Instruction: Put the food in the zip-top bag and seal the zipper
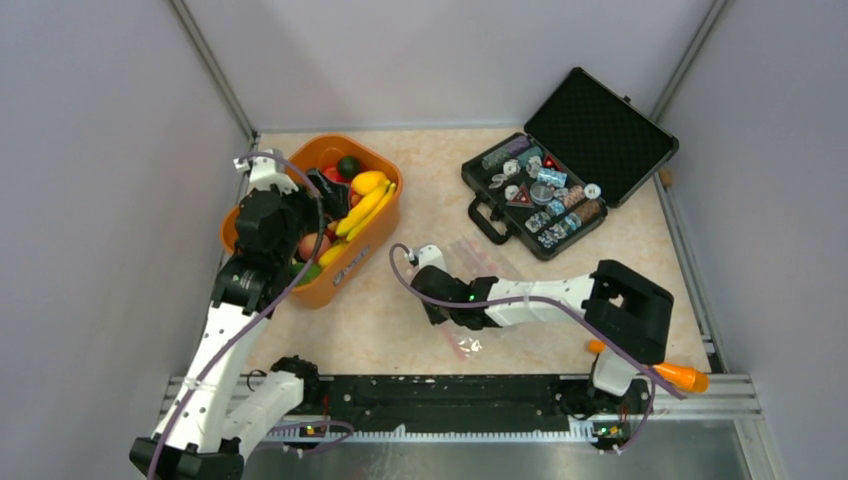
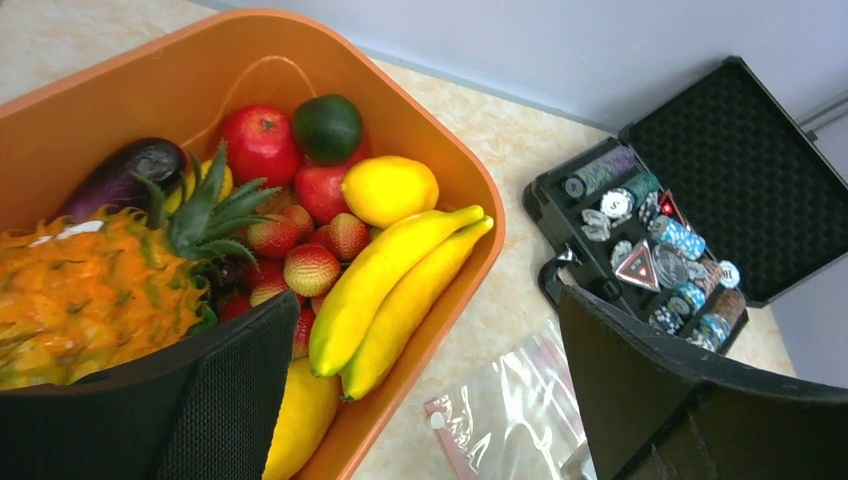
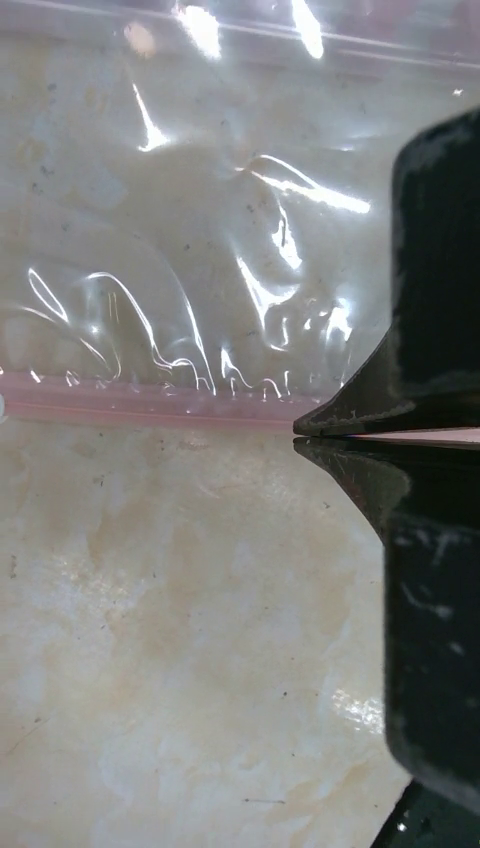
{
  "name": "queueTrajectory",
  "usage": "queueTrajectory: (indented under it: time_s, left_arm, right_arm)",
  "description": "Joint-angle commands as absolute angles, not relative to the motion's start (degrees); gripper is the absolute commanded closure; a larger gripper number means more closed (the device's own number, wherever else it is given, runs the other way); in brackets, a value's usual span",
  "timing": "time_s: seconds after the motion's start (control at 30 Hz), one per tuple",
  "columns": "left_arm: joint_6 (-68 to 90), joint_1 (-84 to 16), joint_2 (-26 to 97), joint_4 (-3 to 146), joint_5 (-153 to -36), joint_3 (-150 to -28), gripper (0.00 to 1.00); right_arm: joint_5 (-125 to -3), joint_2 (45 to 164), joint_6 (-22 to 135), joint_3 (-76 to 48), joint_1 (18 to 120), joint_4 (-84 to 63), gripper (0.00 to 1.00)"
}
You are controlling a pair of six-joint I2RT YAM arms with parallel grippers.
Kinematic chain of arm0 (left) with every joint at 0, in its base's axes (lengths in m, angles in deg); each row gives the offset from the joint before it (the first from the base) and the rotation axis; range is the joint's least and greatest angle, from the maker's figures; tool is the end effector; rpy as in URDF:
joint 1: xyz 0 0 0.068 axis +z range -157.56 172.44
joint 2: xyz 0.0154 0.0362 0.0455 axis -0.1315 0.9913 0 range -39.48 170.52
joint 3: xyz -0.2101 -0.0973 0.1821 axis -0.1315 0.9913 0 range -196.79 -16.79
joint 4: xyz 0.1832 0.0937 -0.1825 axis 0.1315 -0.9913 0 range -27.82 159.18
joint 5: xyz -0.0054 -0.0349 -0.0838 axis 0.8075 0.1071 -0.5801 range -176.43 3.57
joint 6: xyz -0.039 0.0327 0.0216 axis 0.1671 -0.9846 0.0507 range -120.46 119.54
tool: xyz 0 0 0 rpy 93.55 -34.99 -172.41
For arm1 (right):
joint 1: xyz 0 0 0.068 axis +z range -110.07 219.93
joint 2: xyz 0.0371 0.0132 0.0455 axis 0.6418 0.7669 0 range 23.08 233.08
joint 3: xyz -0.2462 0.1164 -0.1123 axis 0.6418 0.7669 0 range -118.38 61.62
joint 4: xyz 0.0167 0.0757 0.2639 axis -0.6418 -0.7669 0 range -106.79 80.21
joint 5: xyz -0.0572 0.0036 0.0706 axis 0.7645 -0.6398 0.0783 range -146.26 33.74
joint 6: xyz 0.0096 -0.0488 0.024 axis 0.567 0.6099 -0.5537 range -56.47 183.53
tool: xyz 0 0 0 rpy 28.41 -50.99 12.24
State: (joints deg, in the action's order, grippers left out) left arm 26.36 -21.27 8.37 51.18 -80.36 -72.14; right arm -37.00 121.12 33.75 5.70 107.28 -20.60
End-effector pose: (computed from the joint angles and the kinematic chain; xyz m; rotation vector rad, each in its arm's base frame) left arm 0.1824 -0.0405 0.3988 -0.2797 1.7500 -0.4220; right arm 0.1496 0.3264 0.1803 -0.6569 2.3637 0.3406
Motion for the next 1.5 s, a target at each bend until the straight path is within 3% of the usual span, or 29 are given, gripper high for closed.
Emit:
queueTrajectory:
  time_s: [0.0, 0.4, 0.73, 0.97, 1.0, 1.03, 1.13, 1.27, 1.47]
  left_arm:
    - [26.5, -21.3, 9.6, 53.2, -86.0, -73.5, 0.01]
    - [26.3, -21.2, 9.8, 63.0, -101.2, -67.9, 0.01]
    - [31.8, -21.2, 5.8, 63.2, -102.7, -62.4, 0.01]
    - [33.2, -21.3, 3.2, 65.3, -113.8, -56.6, 0.01]
    - [32.8, -21.3, 2.9, 64.2, -114.2, -56.6, 0.01]
    - [32.4, -21.3, 2.4, 63.1, -114.1, -56.5, 0.01]
    - [31.3, -21.3, 0.1, 62.7, -109.5, -55.4, 0.01]
    - [30.1, -21.2, -2.2, 61.3, -101.7, -56.0, 0.01]
    - [29.3, -21.2, -5.4, 58.6, -94.0, -56.5, 0.01]
  right_arm:
    - [-34.8, 115.6, 33.6, 7.3, 107.7, -16.3, 1.0]
    - [-36.8, 110.8, 31.5, 10.0, 106.5, -14.7, 1.0]
    - [-45.4, 97.0, 30.4, 21.2, 96.0, -7.9, 1.0]
    - [-48.4, 92.8, 31.8, 24.6, 92.7, -8.0, 1.0]
    - [-51.2, 93.2, 33.5, 24.0, 92.7, -7.8, 0.91]
    - [-54.0, 94.0, 35.0, 23.1, 92.8, -7.2, 0.71]
    - [-58.4, 100.2, 38.2, 17.8, 93.8, -11.3, 0.54]
    - [-47.8, 109.1, 41.9, 10.1, 99.7, -19.2, 0.44]
    - [-39.2, 115.5, 41.2, 6.3, 104.6, -22.7, 0.44]
